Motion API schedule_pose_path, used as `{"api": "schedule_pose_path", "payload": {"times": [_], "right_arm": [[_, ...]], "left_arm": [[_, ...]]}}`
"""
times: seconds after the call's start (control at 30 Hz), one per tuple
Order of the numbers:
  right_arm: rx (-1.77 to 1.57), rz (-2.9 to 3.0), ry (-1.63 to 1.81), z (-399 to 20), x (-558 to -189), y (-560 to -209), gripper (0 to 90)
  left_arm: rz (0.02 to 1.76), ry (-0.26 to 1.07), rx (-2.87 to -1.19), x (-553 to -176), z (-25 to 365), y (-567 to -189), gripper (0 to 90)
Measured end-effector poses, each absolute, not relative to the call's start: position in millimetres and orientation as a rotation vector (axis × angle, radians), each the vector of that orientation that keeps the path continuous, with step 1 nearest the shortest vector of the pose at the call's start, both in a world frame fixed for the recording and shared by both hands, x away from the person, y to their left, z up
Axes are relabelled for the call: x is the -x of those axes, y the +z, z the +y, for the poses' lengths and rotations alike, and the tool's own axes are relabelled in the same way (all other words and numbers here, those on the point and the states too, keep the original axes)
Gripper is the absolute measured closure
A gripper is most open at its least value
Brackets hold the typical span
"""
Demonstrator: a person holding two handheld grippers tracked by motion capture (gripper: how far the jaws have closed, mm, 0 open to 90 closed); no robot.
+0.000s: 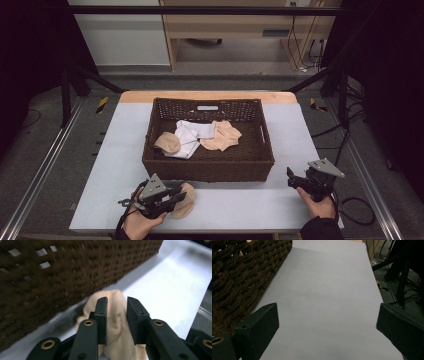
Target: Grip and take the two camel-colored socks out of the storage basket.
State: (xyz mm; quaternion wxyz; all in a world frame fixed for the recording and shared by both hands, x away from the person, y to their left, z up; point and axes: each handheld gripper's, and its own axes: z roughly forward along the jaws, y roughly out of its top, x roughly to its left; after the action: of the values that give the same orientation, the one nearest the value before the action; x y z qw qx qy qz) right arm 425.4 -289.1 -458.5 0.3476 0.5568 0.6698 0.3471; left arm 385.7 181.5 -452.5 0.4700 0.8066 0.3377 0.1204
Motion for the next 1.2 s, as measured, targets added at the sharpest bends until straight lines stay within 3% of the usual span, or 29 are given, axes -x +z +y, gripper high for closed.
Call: {"api": "schedule_pose_path", "payload": {"times": [0.67, 1.2], "right_arm": [[-1.46, 1.716, 0.917, -292.6, -424.0, -456.8, 4.3], [-1.464, 1.704, 0.931, -293.6, -424.9, -456.3, 3.8]], "left_arm": [[0.812, 0.457, -1.783, -391.8, 207.7, -388.6, 60.9], [0.91, 0.593, -1.713, -467.2, 209.1, -333.9, 55.3]]}}
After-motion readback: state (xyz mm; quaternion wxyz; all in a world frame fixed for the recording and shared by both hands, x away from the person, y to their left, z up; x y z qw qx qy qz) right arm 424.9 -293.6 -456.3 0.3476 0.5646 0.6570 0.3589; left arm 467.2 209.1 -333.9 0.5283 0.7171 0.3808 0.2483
